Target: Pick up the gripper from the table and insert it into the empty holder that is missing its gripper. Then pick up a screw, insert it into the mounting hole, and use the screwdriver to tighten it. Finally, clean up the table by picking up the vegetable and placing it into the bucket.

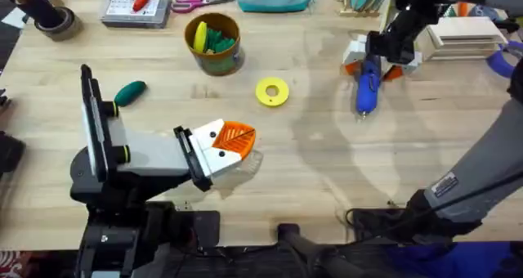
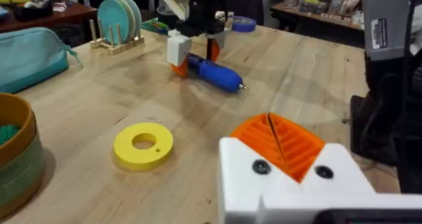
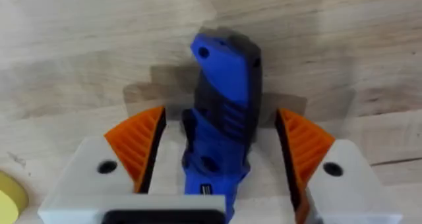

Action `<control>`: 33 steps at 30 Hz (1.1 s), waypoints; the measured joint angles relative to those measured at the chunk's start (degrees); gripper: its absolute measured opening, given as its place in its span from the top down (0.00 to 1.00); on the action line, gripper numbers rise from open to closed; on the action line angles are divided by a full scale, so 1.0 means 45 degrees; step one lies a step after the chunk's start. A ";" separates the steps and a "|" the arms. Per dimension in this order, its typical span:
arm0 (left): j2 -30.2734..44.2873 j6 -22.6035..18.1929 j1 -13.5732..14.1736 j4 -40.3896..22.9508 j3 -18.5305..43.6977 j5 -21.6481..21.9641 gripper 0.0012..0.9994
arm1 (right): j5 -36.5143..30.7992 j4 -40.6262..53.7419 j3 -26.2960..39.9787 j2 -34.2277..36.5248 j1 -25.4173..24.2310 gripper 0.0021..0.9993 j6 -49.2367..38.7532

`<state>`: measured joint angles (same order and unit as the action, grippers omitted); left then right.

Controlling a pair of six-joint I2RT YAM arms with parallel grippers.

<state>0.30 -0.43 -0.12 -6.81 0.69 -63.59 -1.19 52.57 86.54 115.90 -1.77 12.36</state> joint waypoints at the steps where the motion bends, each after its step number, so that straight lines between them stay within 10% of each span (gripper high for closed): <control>1: 0.0004 0.0000 0.0000 0.0000 0.0000 0.0000 1.00 | 0.0002 -0.0034 0.0000 -0.0005 -0.0010 0.02 0.0000; 8: 0.0002 0.0000 0.0000 0.0000 0.0000 0.0000 1.00 | -0.0006 -0.0076 0.0000 -0.0003 -0.0055 0.24 -0.0058; 15: 0.0004 0.0000 0.0000 0.0000 0.0000 0.0001 1.00 | -0.0005 -0.0144 0.0000 0.0000 -0.0066 0.96 -0.0109; 33: 0.0004 0.0000 0.0000 0.0000 0.0000 0.0000 1.00 | 0.0040 -0.0059 0.0179 -0.0002 -0.0066 0.98 -0.0199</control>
<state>0.32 -0.43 -0.12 -6.81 0.69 -63.59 -1.01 52.30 87.35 115.89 -2.07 11.46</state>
